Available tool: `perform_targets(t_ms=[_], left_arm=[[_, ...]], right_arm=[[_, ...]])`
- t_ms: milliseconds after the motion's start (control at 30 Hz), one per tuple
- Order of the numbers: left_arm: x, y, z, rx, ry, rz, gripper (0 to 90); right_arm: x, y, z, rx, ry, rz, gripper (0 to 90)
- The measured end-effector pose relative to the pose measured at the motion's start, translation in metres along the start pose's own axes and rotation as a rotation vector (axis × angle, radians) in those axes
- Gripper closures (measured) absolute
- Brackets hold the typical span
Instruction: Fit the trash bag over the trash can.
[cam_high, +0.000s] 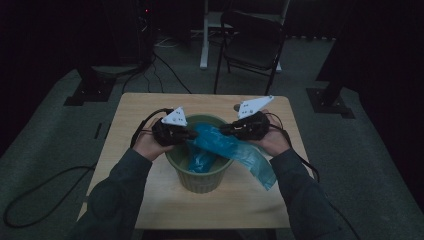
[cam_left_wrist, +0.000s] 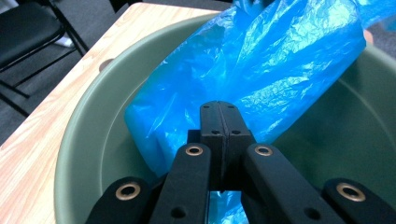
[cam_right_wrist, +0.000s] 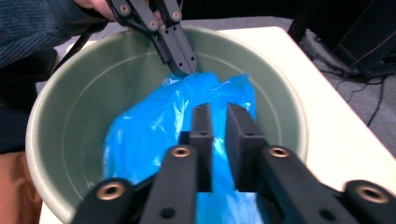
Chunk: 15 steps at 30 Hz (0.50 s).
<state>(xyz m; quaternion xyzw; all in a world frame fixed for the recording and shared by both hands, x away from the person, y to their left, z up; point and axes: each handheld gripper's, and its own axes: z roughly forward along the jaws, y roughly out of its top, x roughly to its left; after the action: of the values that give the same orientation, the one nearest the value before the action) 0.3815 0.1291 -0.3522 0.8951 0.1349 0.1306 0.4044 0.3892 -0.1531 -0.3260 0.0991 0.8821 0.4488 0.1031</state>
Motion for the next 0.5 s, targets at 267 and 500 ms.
perform_targets(t_ms=[267, 500], left_arm=[[0.003, -0.003, -0.003, -0.007, 0.014, -0.012, 90.0], [0.003, -0.002, -0.003, -0.014, 0.021, -0.021, 90.0]], right_arm=[[0.010, -0.001, -0.022, -0.058, 0.011, -0.015, 79.7], [0.027, -0.009, -0.020, -0.044, 0.048, -0.056, 80.4]])
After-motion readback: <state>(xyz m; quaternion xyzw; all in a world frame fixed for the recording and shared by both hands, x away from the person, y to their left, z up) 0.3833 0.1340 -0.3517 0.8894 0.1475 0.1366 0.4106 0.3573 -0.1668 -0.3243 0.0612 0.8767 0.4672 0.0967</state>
